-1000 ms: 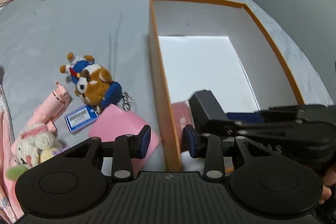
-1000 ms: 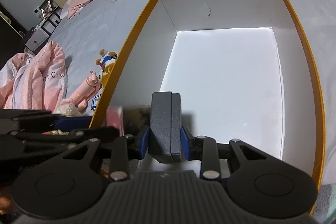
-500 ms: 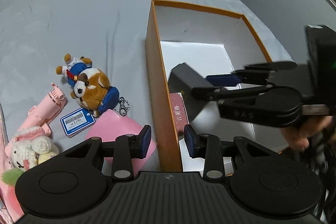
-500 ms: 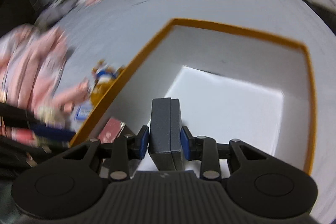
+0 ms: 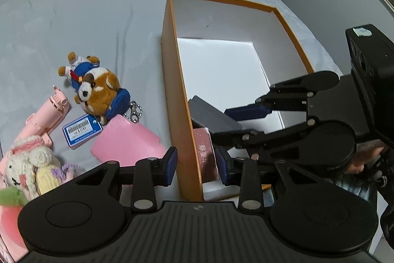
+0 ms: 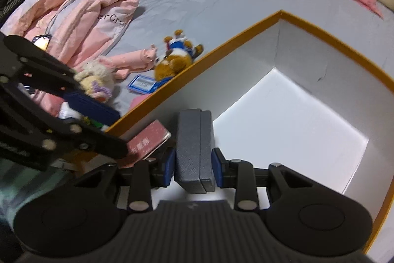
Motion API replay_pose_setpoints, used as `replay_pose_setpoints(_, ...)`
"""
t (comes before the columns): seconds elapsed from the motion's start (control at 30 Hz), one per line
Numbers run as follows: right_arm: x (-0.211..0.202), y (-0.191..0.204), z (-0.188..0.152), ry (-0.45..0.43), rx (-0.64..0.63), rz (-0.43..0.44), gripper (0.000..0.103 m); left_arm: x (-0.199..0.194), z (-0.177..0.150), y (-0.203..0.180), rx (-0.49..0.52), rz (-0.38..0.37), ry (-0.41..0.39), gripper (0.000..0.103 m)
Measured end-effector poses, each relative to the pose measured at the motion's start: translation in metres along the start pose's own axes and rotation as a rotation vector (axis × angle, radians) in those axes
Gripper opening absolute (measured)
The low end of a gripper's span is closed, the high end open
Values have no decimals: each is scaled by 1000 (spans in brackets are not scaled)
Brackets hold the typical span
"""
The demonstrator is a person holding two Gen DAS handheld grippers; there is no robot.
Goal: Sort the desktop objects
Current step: 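Lower the dark grey box into the orange box with the right gripper and release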
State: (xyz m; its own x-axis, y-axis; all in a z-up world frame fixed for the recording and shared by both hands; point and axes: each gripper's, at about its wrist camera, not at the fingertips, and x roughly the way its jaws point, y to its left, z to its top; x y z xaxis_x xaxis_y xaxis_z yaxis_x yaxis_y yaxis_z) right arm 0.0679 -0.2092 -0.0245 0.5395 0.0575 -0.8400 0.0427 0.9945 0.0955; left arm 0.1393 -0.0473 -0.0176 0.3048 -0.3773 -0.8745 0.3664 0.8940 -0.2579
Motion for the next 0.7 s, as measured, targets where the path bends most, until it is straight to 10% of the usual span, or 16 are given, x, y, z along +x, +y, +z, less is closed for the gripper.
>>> replay_pose_setpoints(0.33,-7,-17,-25,29,503,107,19,0,-16,2,-28,-21,12,33)
replay_pose_setpoints(0.7,-17,-18,-21,-13,537,7,38,-4,-23,8,-86,-47,-17,28)
